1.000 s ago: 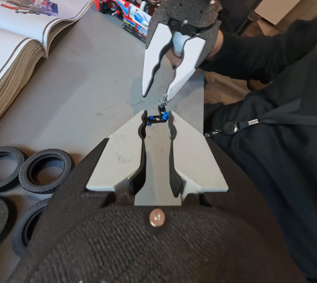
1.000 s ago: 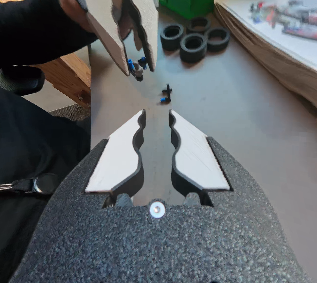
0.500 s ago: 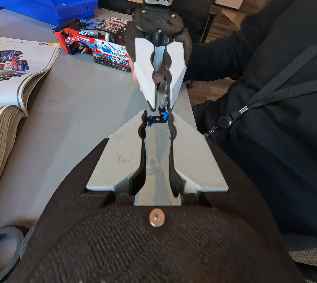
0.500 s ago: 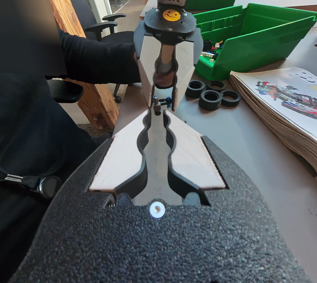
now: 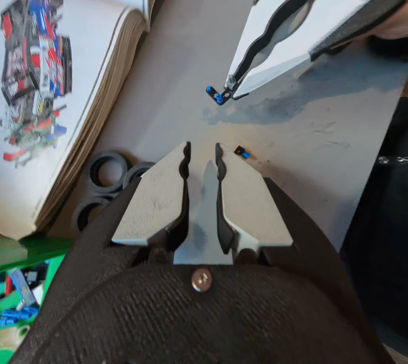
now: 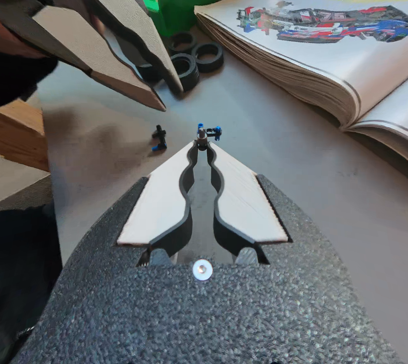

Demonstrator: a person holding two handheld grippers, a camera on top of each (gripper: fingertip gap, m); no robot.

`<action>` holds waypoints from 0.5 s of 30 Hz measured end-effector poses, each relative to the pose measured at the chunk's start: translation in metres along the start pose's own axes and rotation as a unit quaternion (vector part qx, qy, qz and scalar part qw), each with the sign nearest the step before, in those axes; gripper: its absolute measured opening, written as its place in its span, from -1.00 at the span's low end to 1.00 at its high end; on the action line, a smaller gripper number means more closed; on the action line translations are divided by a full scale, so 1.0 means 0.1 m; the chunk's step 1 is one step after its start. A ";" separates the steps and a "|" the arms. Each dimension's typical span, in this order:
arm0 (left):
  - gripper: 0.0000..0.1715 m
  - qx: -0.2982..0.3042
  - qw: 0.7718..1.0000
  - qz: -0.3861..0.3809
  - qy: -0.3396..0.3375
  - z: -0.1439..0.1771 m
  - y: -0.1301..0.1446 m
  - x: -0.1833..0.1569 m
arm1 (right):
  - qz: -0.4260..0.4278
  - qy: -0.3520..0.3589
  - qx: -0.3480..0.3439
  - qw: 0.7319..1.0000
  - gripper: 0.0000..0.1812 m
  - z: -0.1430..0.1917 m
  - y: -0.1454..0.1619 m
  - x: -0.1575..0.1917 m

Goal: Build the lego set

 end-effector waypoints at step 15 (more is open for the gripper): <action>-0.77 0.070 0.995 0.053 0.039 -0.06 0.30 -0.23 | 0.038 0.010 0.080 0.996 -0.83 -0.30 0.14 0.30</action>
Point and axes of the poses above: each gripper's, where its closed fingertips meet, z back along the fingers, y out of its underside, x = y × z across the jaws, the point moved 4 cm from there along z, back along the fingers, and after that the axes turned 2 degrees about -x, right-handed, at the moved point
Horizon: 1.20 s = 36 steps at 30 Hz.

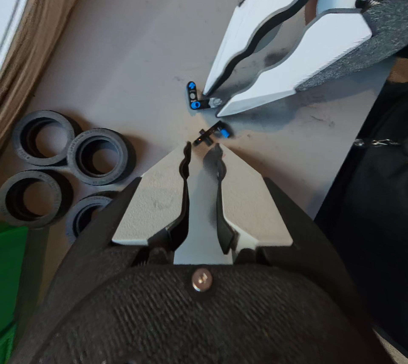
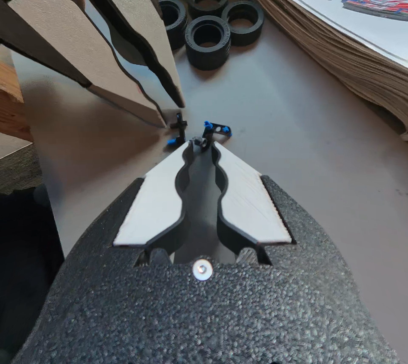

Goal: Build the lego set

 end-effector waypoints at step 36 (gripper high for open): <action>-0.82 -0.032 0.999 0.030 0.029 0.02 0.09 -0.15 | 0.100 -0.112 0.020 0.988 -0.64 -0.01 -0.04 -0.19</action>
Point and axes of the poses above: each gripper's, where its closed fingertips meet, z back along the fingers, y out of its underside, x = y × z across the jaws, the point moved 4 cm from there along z, back along the fingers, and after that the axes turned 2 degrees about -x, right-handed, at the moved point
